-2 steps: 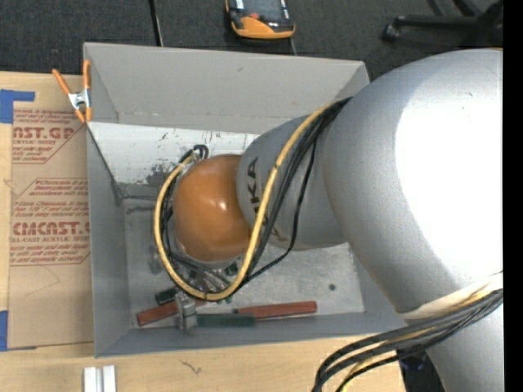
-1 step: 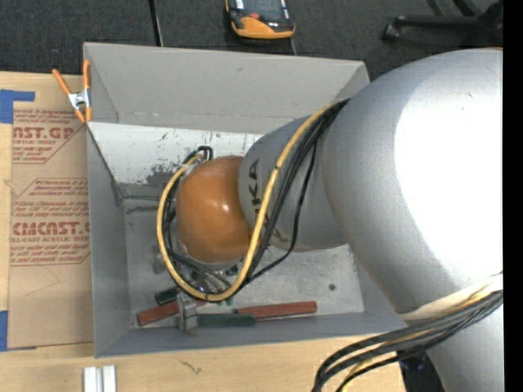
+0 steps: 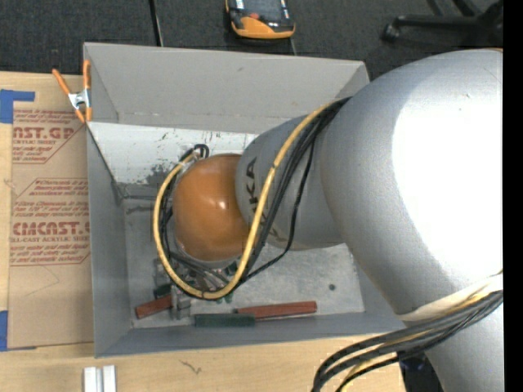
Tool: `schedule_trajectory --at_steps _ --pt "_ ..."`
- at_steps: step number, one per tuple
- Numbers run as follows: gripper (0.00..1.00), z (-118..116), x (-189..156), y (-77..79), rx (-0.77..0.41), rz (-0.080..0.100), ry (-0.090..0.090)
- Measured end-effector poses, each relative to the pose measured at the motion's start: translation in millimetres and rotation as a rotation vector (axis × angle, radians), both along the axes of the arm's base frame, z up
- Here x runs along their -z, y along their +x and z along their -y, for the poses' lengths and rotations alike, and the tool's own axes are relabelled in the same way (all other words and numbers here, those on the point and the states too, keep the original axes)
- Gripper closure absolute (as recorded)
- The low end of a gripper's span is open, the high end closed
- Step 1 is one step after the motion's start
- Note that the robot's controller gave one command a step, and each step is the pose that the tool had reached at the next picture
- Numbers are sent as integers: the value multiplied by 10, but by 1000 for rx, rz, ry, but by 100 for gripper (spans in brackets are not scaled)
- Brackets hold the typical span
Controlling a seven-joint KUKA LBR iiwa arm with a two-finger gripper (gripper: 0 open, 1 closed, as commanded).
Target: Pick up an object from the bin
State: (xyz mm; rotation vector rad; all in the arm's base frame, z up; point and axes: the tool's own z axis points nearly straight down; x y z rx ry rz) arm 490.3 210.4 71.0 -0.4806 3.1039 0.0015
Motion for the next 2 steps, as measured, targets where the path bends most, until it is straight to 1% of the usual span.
schedule_trajectory --at_steps 2 --pt "100 3 -27 -9 0 -2 -1"
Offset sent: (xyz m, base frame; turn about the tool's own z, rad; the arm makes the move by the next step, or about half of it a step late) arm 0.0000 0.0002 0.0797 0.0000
